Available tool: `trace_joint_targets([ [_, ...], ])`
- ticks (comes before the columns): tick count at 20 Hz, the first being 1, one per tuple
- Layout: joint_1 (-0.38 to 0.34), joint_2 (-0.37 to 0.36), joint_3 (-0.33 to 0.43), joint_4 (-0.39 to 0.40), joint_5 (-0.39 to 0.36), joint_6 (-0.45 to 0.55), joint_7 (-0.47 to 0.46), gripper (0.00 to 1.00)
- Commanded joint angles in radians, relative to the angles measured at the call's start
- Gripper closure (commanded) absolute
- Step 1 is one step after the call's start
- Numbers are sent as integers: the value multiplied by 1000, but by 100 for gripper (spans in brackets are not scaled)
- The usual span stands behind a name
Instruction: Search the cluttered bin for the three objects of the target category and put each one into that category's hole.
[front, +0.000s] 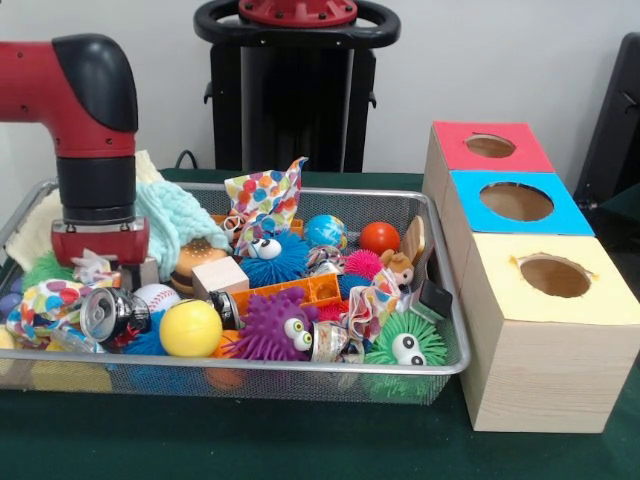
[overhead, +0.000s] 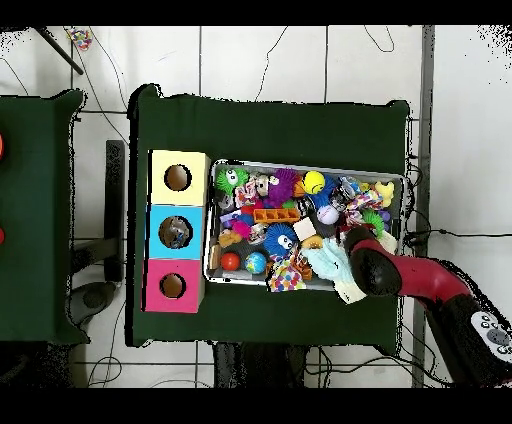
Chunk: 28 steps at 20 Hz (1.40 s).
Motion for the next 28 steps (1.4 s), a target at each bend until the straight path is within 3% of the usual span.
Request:
trace_joint_targets([
  [1,-53,28,-99,121,-96,143,-66,0],
  [5,-78,-13,-87,179,-80,213,-114,0],
  [9,-67,-41,-125,234,-82,188,-61,0],
  [28,-3,-4,-167,197,-106,108,-1,0],
])
